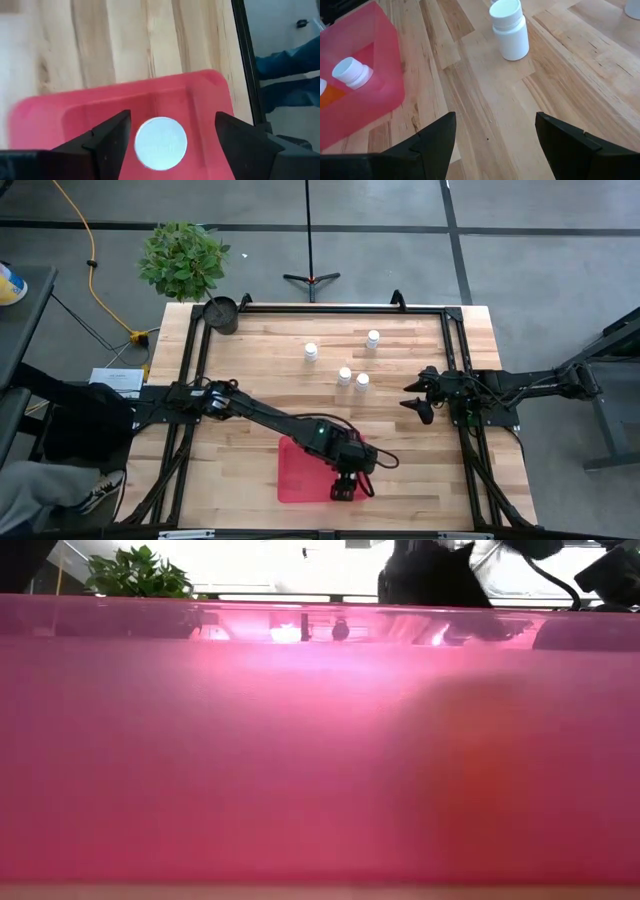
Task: Pick and place pill bottles into a basket
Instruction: Put the white pill bottle into the pink bin
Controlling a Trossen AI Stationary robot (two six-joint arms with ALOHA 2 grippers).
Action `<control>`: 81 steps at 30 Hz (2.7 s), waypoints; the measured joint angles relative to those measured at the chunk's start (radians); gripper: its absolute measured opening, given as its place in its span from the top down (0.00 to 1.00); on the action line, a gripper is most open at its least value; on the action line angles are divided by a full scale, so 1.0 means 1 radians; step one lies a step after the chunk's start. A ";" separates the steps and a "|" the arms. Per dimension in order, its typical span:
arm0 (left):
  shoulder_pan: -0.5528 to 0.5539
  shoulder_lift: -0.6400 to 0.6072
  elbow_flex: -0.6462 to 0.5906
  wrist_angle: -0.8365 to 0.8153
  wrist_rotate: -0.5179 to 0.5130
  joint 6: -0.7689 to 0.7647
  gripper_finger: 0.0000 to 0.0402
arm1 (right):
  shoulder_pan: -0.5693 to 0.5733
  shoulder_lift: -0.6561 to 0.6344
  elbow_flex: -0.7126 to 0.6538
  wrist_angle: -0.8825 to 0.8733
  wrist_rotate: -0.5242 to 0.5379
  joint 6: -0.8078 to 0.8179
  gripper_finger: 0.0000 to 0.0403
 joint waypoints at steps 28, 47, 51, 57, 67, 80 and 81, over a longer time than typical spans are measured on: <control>0.213 -0.217 0.118 -0.304 -0.313 0.069 0.21 | 0.000 0.000 -0.001 -0.008 0.000 -0.007 0.35; 0.441 -0.234 0.117 -0.500 -0.320 0.147 0.21 | 0.000 0.000 -0.001 -0.010 0.001 -0.007 0.35; 0.484 -0.270 0.117 -0.486 -0.295 0.164 0.21 | 0.000 0.000 -0.001 -0.013 0.001 -0.007 0.35; 0.532 -0.361 0.117 -0.461 -0.293 0.173 0.21 | 0.000 0.000 -0.001 -0.016 0.001 -0.007 0.35; 0.626 -0.527 0.117 -0.409 -0.293 0.213 0.21 | 0.000 0.000 -0.001 -0.015 0.008 -0.007 0.35; 0.833 -0.571 0.116 -0.422 -0.100 0.276 0.21 | 0.000 0.000 -0.001 -0.015 0.008 0.004 0.35; 0.844 -0.571 0.116 -0.424 -0.079 0.282 0.21 | 0.000 0.000 -0.001 -0.015 0.008 0.004 0.35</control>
